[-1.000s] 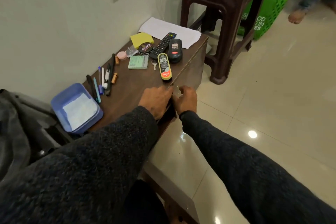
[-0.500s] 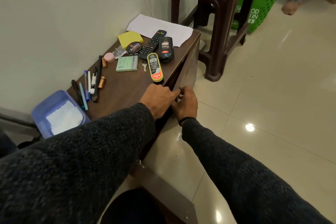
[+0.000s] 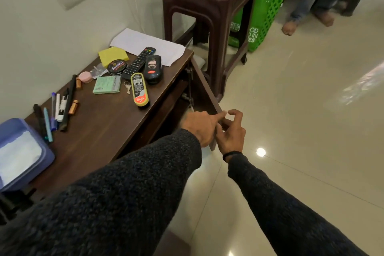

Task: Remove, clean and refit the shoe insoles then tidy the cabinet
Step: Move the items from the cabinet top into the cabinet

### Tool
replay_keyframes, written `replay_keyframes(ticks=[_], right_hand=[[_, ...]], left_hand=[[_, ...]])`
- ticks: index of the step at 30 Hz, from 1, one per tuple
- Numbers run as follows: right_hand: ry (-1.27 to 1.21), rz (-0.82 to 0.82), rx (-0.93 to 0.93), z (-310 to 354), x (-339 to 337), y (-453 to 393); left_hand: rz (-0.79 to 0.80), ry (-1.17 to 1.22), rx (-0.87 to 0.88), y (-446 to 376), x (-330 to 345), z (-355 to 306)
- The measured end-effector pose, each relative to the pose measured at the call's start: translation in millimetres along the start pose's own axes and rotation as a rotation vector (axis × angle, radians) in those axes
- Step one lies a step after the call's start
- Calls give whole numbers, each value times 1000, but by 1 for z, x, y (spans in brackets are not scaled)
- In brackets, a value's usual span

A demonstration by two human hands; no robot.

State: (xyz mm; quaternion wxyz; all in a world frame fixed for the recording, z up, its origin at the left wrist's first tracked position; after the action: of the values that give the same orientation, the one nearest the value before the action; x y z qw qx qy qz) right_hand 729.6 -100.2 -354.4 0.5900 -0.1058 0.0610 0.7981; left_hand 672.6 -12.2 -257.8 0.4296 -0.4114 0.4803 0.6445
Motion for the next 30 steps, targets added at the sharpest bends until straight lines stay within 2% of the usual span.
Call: replay_keyframes(ticks=[13, 17, 23, 30], right_hand=[[48, -159, 112, -24, -90, -114], [129, -181, 142, -22, -104, -164], [269, -156, 163, -12, -105, -208], [318, -161, 230, -12, -101, -203]], left_hand=[[157, 110, -58, -104, -20, -55], [113, 116, -147, -118, -26, -9], [94, 57, -145, -97, -13, 60], [169, 74, -163, -69, 4, 70]])
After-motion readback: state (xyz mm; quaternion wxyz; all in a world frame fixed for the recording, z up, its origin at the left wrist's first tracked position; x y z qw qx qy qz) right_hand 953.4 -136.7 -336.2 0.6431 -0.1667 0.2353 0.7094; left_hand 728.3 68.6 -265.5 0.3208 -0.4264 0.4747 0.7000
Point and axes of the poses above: each hand's wrist, its own y-axis away from the middle knuckle, its own x-axis out of the palm, z = x × y, the point moved 9 cm from there along -y, towards the middle knuckle, and after that the axes turned 10 degrees about -y, right-handed, at the moved point
